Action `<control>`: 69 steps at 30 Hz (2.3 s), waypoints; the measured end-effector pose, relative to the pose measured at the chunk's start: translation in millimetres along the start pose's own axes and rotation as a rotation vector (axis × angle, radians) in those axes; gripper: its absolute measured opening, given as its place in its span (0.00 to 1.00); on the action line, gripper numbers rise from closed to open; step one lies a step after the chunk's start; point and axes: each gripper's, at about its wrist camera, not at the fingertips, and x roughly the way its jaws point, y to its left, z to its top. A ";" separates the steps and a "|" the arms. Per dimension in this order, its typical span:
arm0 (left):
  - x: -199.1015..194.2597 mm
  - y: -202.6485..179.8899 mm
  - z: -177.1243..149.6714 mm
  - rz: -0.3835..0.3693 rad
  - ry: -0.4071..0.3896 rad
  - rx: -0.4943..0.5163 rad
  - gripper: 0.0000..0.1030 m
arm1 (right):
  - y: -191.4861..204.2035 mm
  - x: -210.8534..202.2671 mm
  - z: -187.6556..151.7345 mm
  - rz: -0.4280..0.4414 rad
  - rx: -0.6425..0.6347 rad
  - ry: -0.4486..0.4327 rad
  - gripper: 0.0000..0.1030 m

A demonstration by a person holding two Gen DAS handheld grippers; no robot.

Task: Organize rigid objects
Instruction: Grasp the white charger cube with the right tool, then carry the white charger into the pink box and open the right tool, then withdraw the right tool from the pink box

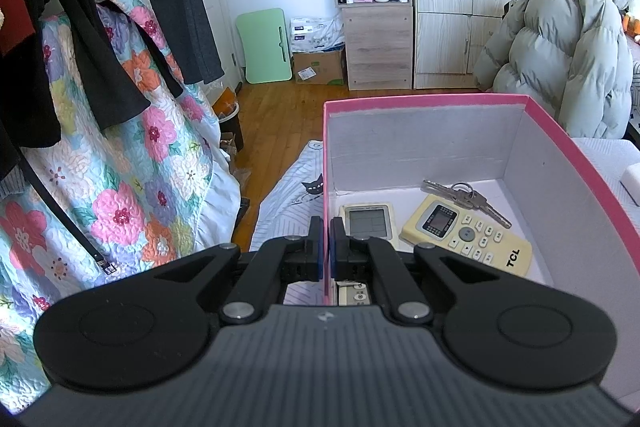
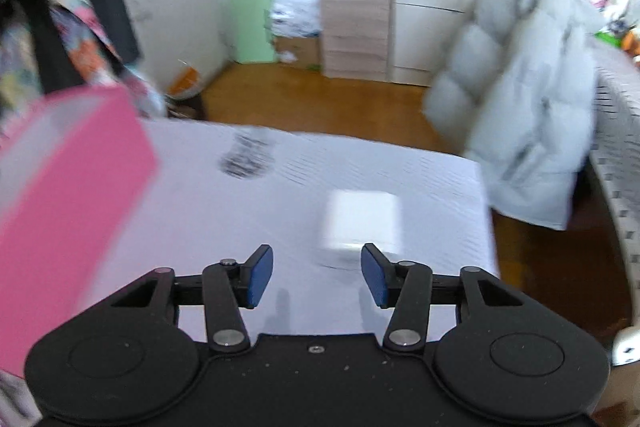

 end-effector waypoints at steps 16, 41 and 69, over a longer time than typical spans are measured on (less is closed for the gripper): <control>-0.6 -4.3 0.0 0.008 0.001 0.011 0.02 | -17.0 67.8 4.0 -0.015 -0.004 -0.041 0.63; -0.1 -2.6 2.7 0.007 0.009 0.008 0.02 | 165.6 -69.6 51.6 0.436 -0.304 -0.267 0.59; -0.3 -8.5 2.1 0.029 0.010 0.036 0.03 | 242.6 15.3 93.4 0.287 -0.380 -0.027 0.62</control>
